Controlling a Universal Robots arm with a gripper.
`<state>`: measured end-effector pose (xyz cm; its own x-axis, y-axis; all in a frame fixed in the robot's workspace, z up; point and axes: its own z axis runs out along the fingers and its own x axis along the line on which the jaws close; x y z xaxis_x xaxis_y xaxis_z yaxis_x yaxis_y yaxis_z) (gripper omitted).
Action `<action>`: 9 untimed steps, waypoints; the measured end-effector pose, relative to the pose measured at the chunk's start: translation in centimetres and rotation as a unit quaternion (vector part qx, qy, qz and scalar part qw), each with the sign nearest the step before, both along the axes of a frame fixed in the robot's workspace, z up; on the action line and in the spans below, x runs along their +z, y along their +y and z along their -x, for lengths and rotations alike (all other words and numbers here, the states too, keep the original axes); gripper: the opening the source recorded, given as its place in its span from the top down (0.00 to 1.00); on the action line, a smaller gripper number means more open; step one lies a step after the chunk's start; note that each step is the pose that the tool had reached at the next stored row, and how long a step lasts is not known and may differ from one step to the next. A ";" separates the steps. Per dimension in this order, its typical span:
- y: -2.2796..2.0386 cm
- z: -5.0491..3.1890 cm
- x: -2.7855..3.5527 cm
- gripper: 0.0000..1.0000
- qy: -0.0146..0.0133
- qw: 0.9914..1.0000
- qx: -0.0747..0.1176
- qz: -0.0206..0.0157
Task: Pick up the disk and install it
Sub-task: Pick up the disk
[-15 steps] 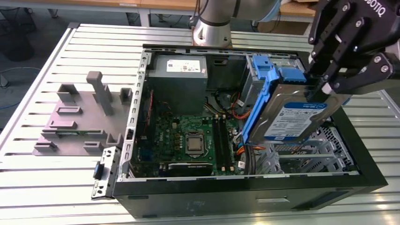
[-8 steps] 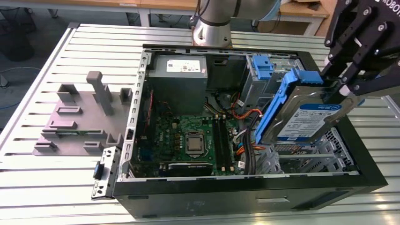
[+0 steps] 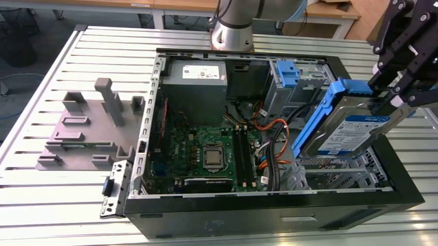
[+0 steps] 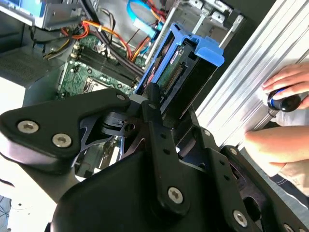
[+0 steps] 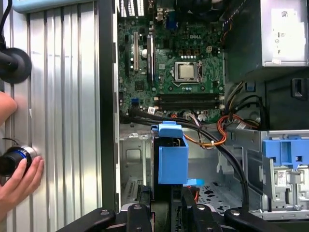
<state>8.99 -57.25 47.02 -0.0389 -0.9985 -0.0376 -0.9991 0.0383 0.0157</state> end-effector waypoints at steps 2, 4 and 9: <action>-0.04 -0.35 -0.11 0.65 0.000 1.000 0.000 0.000; -0.07 -0.66 -0.26 0.65 0.000 1.000 0.000 0.000; -0.18 -1.43 -0.63 0.65 0.000 1.000 0.000 0.000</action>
<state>10.43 -57.43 46.39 -0.0384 -0.9986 -0.0376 -0.9992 0.0379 0.0157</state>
